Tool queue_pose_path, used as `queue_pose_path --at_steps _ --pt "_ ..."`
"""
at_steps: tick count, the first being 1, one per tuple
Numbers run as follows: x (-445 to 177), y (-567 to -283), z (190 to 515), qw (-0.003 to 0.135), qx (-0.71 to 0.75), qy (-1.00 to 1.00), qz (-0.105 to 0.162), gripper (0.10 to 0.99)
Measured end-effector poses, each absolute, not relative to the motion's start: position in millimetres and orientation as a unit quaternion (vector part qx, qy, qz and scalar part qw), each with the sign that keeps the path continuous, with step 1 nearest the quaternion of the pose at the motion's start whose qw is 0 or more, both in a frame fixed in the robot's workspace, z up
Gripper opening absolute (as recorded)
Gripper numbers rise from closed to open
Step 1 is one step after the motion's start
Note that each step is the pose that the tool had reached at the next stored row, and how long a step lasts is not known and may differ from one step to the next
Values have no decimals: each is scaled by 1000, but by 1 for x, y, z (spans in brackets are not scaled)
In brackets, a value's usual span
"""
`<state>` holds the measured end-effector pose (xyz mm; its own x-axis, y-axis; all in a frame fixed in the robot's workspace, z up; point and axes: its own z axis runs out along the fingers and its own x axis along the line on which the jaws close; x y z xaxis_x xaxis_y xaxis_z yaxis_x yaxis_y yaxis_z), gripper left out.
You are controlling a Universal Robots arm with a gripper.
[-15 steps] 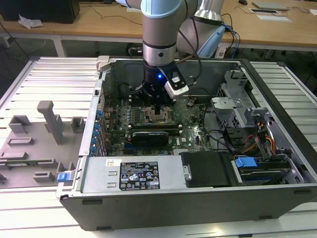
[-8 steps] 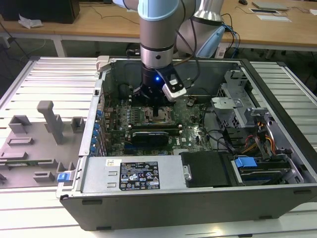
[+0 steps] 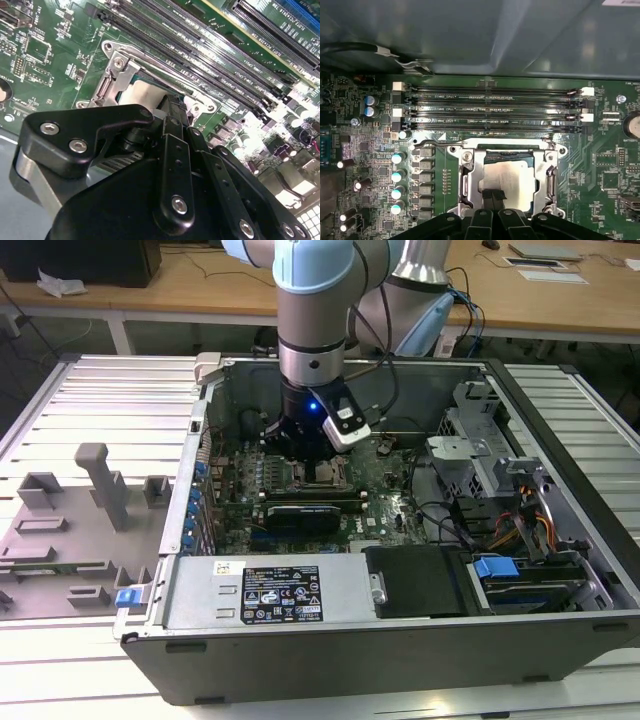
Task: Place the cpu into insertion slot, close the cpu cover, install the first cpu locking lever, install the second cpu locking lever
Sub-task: 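Close the cpu cover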
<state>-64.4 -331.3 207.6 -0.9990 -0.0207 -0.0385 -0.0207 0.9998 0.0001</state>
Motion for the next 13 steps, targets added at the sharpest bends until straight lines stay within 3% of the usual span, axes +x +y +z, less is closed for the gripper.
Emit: queue_pose_path --at_steps 13 --pt "-64 -330 215 19 -13 1000 6 106"
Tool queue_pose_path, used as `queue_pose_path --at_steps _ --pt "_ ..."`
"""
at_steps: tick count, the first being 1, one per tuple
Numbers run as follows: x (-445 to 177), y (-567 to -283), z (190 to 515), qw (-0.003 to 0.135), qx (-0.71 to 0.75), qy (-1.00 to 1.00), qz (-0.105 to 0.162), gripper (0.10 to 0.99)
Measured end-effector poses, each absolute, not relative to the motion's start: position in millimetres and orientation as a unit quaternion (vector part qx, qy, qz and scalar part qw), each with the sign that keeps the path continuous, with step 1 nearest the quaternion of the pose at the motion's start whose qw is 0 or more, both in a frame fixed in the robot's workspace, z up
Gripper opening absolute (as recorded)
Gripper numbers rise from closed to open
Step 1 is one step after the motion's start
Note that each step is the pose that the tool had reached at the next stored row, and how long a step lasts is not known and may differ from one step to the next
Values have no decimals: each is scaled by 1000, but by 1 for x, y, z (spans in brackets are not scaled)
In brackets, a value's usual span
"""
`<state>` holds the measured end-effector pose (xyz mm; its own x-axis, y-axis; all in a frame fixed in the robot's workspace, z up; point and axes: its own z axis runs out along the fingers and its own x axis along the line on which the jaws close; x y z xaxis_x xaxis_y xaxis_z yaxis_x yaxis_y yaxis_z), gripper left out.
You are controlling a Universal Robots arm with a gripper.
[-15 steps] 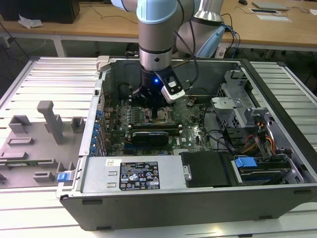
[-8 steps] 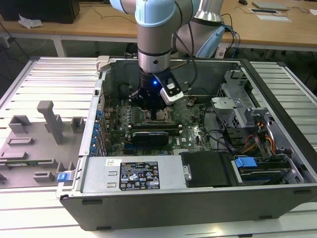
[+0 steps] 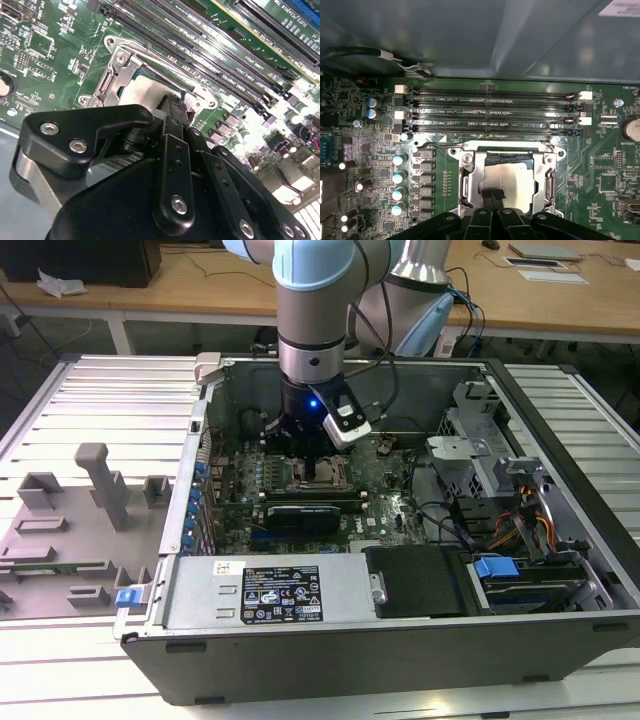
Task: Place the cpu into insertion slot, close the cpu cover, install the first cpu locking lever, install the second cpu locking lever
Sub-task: 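Close the cpu cover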
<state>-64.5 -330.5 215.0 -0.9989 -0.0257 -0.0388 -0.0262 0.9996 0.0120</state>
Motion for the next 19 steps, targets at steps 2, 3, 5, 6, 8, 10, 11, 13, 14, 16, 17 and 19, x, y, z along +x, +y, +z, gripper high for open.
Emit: queue_pose_path --at_steps 2,3,5,6,8,10,11,13,14,16,17,19 --pt "-65 -330 219 19 -13 1000 6 106" --pt "-65 -330 219 20 -13 1000 6 106" --pt "-67 -330 219 20 -16 1000 7 106" --pt "-67 -330 218 20 -19 1000 7 106" --pt "-68 -330 218 20 -26 999 8 106" --pt "-69 -330 217 20 -35 999 9 106" --pt "-69 -330 217 20 -40 999 9 106" --pt "-73 -331 217 19 -53 998 10 106" --pt "-76 -330 216 19 -53 998 10 106" --pt "-80 -330 215 19 -53 998 10 106" --pt "-81 -330 214 20 -54 998 10 106" --pt "-82 -331 212 20 -55 998 11 106"
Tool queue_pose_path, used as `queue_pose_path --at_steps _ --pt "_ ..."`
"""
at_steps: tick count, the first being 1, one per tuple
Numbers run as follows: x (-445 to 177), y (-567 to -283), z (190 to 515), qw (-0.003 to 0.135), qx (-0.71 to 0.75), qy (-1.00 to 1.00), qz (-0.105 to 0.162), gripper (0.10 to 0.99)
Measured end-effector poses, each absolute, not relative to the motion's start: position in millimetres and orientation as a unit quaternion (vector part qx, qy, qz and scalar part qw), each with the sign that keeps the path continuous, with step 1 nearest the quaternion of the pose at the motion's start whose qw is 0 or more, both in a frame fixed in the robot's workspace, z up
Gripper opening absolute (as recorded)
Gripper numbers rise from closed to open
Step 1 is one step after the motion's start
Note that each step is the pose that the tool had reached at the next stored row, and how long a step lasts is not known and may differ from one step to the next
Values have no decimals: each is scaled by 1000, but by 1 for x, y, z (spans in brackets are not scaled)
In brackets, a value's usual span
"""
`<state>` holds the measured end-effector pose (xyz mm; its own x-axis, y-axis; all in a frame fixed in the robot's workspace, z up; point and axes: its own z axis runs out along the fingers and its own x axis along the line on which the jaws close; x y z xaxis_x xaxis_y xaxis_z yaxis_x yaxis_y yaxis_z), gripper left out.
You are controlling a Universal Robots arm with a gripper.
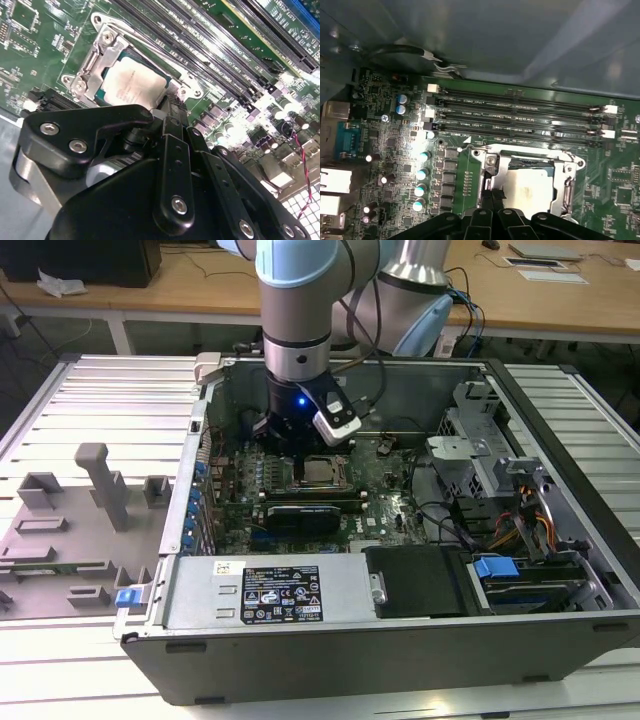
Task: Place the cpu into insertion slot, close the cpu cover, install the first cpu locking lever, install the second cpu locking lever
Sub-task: 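Close the cpu cover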
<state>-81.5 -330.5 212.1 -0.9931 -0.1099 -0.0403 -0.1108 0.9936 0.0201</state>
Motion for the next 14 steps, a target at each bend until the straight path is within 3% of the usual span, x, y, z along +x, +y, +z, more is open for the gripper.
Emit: queue_pose_path --at_steps 14 --pt "-78 -331 210 19 -66 998 11 106"
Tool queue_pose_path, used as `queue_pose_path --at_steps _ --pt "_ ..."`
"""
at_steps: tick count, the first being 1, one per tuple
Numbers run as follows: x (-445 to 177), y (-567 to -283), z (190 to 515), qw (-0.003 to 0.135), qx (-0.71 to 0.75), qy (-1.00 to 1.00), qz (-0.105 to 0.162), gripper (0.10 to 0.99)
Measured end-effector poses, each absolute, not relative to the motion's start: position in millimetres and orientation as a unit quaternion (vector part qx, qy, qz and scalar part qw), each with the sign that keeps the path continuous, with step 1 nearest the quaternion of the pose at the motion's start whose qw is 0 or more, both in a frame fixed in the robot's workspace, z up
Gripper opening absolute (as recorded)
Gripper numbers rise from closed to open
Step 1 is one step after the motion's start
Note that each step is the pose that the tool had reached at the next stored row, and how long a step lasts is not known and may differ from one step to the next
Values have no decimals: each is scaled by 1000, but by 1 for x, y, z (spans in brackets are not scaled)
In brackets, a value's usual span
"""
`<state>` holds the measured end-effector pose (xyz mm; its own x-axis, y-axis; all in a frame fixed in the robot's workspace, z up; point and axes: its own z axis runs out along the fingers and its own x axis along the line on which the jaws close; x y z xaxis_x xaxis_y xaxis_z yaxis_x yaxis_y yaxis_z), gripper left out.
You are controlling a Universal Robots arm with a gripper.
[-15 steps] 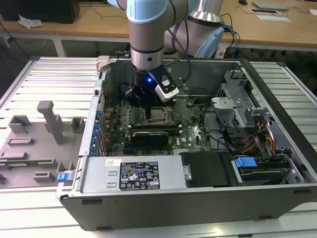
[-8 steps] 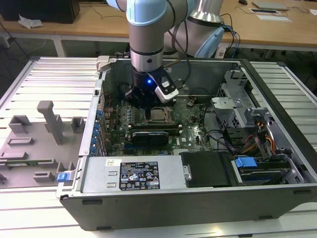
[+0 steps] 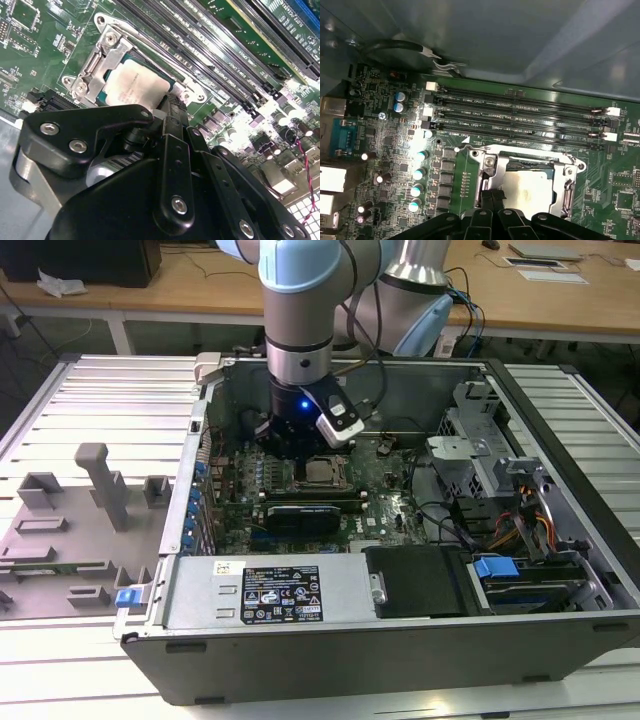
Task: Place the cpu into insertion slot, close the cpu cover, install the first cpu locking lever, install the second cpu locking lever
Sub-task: 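Close the cpu cover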
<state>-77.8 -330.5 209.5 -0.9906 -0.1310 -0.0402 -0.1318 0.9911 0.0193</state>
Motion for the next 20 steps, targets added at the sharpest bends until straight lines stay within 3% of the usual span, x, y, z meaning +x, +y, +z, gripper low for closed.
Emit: queue_pose_path --at_steps 20 --pt "-76 -330 213 19 -78 997 11 106"
